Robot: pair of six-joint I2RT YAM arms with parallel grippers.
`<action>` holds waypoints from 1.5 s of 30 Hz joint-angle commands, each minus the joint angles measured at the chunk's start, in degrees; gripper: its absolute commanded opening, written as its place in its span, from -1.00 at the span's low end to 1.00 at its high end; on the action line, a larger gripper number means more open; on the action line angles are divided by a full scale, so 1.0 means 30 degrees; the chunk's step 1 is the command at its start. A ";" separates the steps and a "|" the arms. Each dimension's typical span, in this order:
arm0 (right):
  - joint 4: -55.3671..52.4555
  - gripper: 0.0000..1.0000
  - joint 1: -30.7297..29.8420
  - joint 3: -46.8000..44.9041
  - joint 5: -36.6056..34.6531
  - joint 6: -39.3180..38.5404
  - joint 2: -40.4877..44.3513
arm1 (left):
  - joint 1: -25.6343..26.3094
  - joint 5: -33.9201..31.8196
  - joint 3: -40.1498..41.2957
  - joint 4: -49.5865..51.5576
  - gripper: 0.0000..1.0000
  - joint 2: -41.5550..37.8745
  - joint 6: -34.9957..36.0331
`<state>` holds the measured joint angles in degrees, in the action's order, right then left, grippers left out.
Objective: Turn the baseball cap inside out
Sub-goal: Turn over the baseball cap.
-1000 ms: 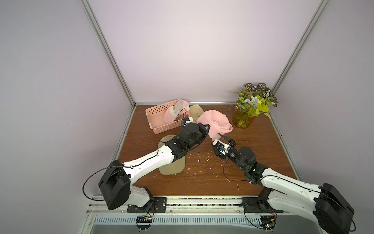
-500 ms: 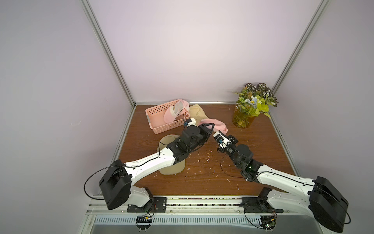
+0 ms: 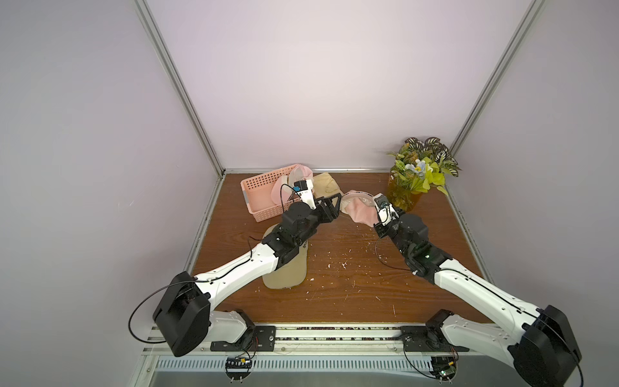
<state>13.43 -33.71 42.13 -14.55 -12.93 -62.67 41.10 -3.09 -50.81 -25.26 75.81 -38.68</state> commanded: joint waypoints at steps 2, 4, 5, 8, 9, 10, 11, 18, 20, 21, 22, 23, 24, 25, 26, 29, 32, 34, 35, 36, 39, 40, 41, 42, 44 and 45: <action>-0.3421 -1.00 0.0823 0.2490 0.5153 0.2476 -0.0037 | -0.0114 0.3975 0.0181 0.1221 0.49 -0.0521 0.9893; -0.4754 -1.00 0.0986 0.3467 0.6137 0.2553 -0.0442 | -0.0111 0.3794 -0.0334 0.3118 0.49 -0.0387 1.1670; -0.5457 -1.00 0.1055 0.4016 0.6616 0.2702 -0.0610 | -0.0153 0.3197 -0.0555 0.3952 0.49 -0.0319 1.2300; -0.6966 -1.00 0.1101 0.5198 0.8166 0.2860 -0.0954 | -0.0355 0.2481 -0.0403 0.4573 0.49 -0.0486 1.3373; -0.7305 -1.00 0.1101 0.5416 0.8687 0.2850 -0.0992 | -0.0396 0.2282 -0.0329 0.4566 0.50 -0.0587 1.3564; -0.7608 -1.00 0.1098 0.5656 0.9181 0.2888 -0.1022 | -0.0480 0.2109 -0.0249 0.4570 0.50 -0.0656 1.3766; -0.7899 -1.00 0.1103 0.5874 0.9624 0.2918 -0.1048 | -0.0497 0.2028 -0.0160 0.4540 0.50 -0.0718 1.3927; -0.9424 -1.00 0.1102 0.6621 1.1317 0.2480 -0.0993 | -0.0558 0.2754 0.0483 0.3944 0.33 -0.1041 1.4736; -0.9772 -1.00 0.1101 0.6716 1.1646 0.2300 -0.0966 | -0.0550 0.3320 0.0581 0.3856 0.23 -0.1078 1.4927; -0.9901 -1.00 0.1102 0.6779 1.1823 0.2234 -0.0949 | -0.0546 0.3602 0.0633 0.3801 0.11 -0.1115 1.4959; -0.9937 -1.00 0.1101 0.6787 1.1991 0.2207 -0.0917 | -0.0534 0.3872 0.0717 0.3735 0.01 -0.1124 1.5024; -0.9983 -1.00 0.1109 0.6787 1.2164 0.2186 -0.0905 | -0.0561 0.4029 0.0756 0.3703 -0.09 -0.1101 1.5045; -1.0040 -1.00 0.1101 0.6787 1.2350 0.2129 -0.0877 | -0.0561 0.4157 0.0793 0.3702 -0.27 -0.1124 1.5044; -1.0043 -1.00 0.1101 0.6759 1.2528 0.2084 -0.0847 | -0.0554 0.4281 0.0798 0.3727 -0.46 -0.1199 1.4983; -1.0043 -1.00 0.1101 0.6689 1.2632 0.2054 -0.0856 | -0.0578 0.4481 0.0801 0.3760 -0.63 -0.1289 1.4897; -0.9778 -0.89 0.1101 0.6139 1.2801 0.1904 -0.0801 | -0.0576 0.5159 0.0985 0.3457 -0.95 -0.1946 1.4393; -0.9108 -0.52 0.1162 0.5170 1.3414 0.1863 -0.0594 | -0.0689 0.5911 0.0848 0.3809 -0.99 -0.2715 1.4314; -0.8413 -0.24 0.1217 0.4446 1.3832 0.1769 -0.0426 | -0.0847 0.6260 0.0772 0.3847 -0.99 -0.3182 1.4023; -0.8091 -0.13 0.1247 0.4091 1.3871 0.1706 -0.0365 | -0.0942 0.6660 0.0717 0.3917 -0.99 -0.3332 1.4015; -0.7619 -0.05 0.1312 0.3729 1.3822 0.1624 -0.0297 | -0.1125 0.7143 0.0638 0.4037 -0.99 -0.3454 1.3871; -0.6525 0.08 0.1365 0.2889 1.3610 0.1412 -0.0180 | -0.2062 0.9306 0.0546 0.3910 -0.99 -0.3698 1.2966; -0.6034 0.11 0.1380 0.2596 1.3867 0.1175 -0.0129 | -0.2457 1.0242 0.0627 0.3631 -0.99 -0.3787 1.2570; -0.5626 0.14 0.1363 0.2254 1.4097 0.1020 -0.0062 | -0.2806 1.0872 0.0693 0.3370 -0.99 -0.3876 1.2191; -0.5035 0.14 0.1365 0.1864 1.4328 0.0853 0.0041 | -0.3111 1.1466 0.0767 0.3064 -0.99 -0.3907 1.1830; -0.4456 0.15 0.1365 0.1361 1.4857 0.0589 0.0189 | -0.3467 1.2224 0.0765 0.2763 -0.99 -0.3941 1.1325; -0.4204 0.16 0.1363 0.1161 1.5040 0.0465 0.0219 | -0.3621 1.2830 0.0789 0.2583 -0.99 -0.3943 1.1098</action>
<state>-3.66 -29.76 46.92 27.38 -9.39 -63.16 31.53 26.46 -47.72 -10.98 65.80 -1.32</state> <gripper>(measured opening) 0.577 0.075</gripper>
